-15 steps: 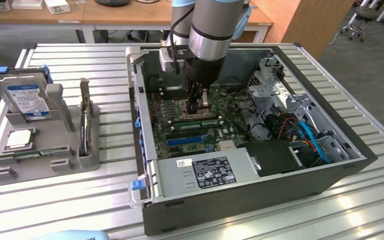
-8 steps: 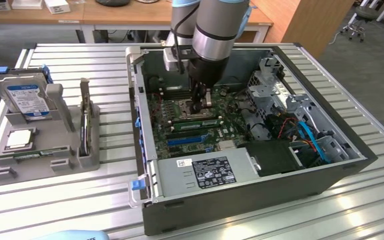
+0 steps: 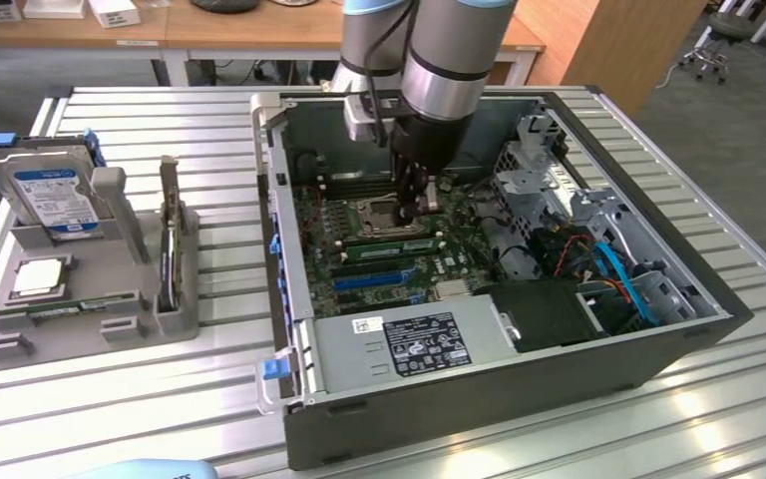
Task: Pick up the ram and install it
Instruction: 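Press down the ram until it locks into place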
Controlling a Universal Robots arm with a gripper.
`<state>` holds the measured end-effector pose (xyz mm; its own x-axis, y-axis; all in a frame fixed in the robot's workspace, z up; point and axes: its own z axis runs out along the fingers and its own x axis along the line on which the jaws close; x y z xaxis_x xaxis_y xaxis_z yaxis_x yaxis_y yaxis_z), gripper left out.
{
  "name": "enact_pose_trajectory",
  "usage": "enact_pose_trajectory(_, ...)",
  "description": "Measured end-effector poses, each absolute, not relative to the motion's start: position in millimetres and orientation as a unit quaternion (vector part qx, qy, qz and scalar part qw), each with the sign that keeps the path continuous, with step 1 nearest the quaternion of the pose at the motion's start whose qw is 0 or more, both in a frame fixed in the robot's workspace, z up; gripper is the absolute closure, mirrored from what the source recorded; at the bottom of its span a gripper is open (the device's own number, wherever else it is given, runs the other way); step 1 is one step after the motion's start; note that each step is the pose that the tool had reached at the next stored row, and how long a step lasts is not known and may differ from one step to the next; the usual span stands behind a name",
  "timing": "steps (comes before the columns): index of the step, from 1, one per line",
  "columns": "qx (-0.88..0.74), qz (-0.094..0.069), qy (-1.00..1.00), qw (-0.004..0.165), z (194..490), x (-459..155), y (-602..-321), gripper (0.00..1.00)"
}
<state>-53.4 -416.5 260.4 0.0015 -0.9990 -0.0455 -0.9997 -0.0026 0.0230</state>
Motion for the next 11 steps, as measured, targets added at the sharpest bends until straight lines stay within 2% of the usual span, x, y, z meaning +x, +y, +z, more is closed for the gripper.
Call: enact_pose_trajectory(11,-0.708,0.024,0.706,0.008,260.3,-47.7,-416.5,0.9)
